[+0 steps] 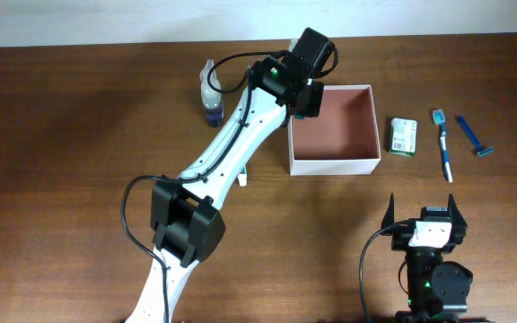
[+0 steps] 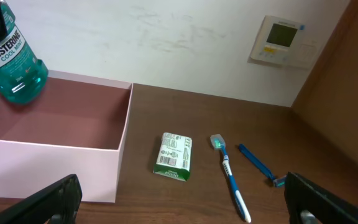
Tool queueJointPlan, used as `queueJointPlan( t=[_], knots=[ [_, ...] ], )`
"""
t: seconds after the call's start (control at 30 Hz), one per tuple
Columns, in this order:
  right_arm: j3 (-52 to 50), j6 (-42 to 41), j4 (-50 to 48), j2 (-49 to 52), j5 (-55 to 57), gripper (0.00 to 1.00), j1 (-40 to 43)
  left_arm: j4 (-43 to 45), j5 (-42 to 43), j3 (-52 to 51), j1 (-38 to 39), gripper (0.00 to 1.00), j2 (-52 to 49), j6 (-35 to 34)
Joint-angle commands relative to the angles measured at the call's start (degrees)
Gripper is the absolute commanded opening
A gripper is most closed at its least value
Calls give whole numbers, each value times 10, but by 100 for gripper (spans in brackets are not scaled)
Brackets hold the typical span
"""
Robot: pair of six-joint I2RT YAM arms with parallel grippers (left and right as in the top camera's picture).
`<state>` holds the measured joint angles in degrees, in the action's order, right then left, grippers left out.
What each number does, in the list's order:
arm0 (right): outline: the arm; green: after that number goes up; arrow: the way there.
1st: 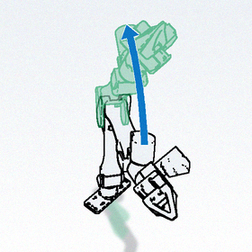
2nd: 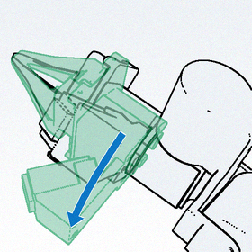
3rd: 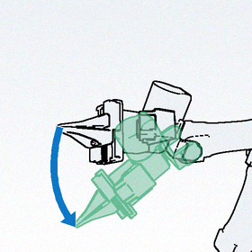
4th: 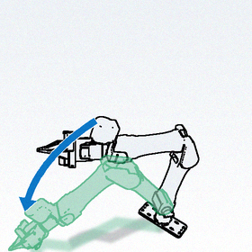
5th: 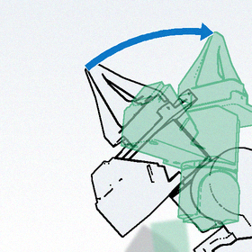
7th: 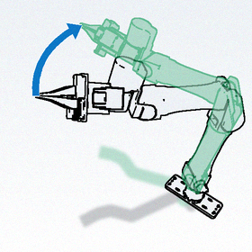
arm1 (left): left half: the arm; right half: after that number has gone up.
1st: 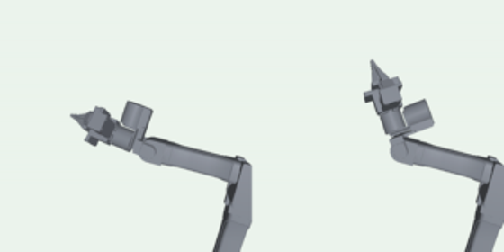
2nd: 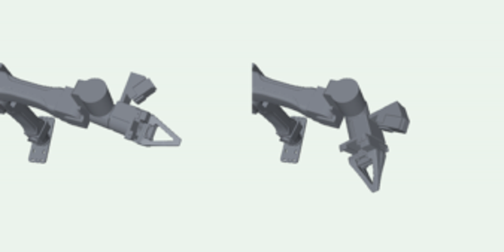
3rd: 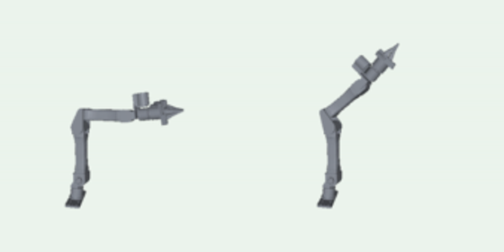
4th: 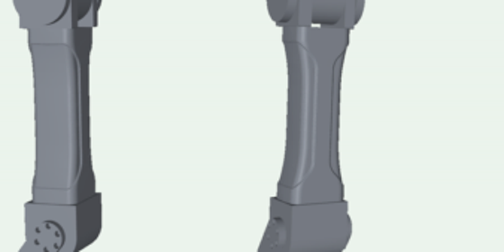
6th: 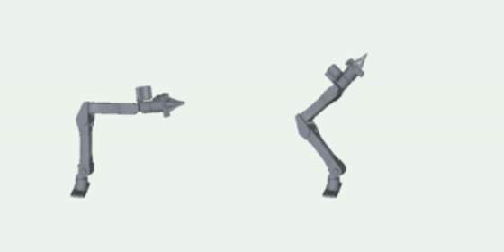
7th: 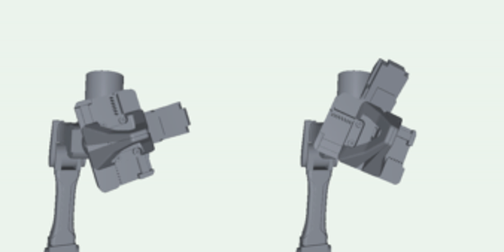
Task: Pack container
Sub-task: 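Lower the mouthwash into the box's left corner and release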
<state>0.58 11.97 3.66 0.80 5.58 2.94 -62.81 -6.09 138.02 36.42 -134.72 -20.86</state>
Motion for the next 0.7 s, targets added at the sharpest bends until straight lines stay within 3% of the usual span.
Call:
queueJointPlan(
  t=[0.0,0.2,0.27,0.53,0.67],
  knots=[
    [-3,-2,4,-4,11,99,-3,6,-15,15,2,38,-4,-10],
    [-3,-2,4,-4,11,99,-3,4,-15,15,2,39,-4,-9],
    [-3,-2,4,-4,11,99,-3,4,-15,15,2,49,-4,-7],
    [-3,-2,4,-4,11,99,-3,7,-19,15,2,50,-4,-1],
    [-3,-2,4,-4,11,99,-3,20,-23,19,-2,62,-2,23]
  ],
)
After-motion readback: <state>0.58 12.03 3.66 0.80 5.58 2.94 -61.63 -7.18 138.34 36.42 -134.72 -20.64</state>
